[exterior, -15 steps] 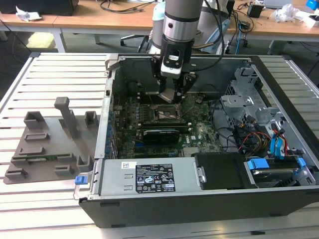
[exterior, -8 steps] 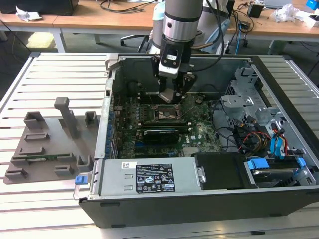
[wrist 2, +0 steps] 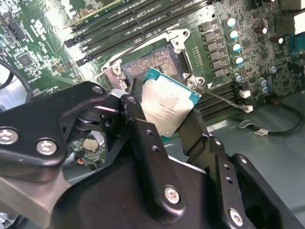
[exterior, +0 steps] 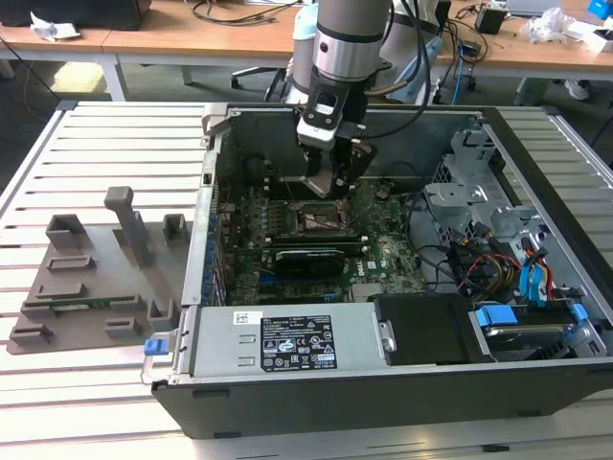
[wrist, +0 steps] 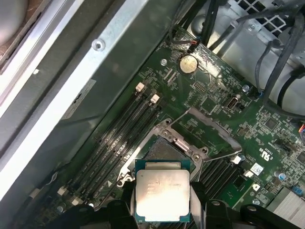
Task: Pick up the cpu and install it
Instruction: 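Place the cpu into insertion slot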
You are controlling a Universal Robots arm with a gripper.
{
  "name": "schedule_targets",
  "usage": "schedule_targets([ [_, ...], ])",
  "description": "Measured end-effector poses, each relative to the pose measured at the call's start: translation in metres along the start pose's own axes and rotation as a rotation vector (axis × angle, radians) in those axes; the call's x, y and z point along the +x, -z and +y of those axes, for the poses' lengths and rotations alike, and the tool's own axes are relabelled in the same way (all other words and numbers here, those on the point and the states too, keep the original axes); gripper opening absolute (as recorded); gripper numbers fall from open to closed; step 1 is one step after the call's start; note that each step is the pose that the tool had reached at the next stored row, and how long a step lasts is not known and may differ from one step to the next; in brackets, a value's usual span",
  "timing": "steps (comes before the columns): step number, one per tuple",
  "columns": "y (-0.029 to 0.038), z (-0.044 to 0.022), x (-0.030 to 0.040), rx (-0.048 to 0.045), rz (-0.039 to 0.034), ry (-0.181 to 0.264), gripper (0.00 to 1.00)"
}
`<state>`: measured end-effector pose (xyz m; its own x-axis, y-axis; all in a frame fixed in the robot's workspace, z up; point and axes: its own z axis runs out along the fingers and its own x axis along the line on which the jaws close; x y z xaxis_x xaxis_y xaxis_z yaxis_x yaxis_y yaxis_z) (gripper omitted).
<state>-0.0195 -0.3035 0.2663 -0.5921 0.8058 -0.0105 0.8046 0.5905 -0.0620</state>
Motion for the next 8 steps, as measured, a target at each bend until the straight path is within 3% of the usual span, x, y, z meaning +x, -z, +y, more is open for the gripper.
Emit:
schedule_targets([
  [8,-0.0002,0.0000,0.0000,0.0020,0.0028,-0.071,0.55],
])
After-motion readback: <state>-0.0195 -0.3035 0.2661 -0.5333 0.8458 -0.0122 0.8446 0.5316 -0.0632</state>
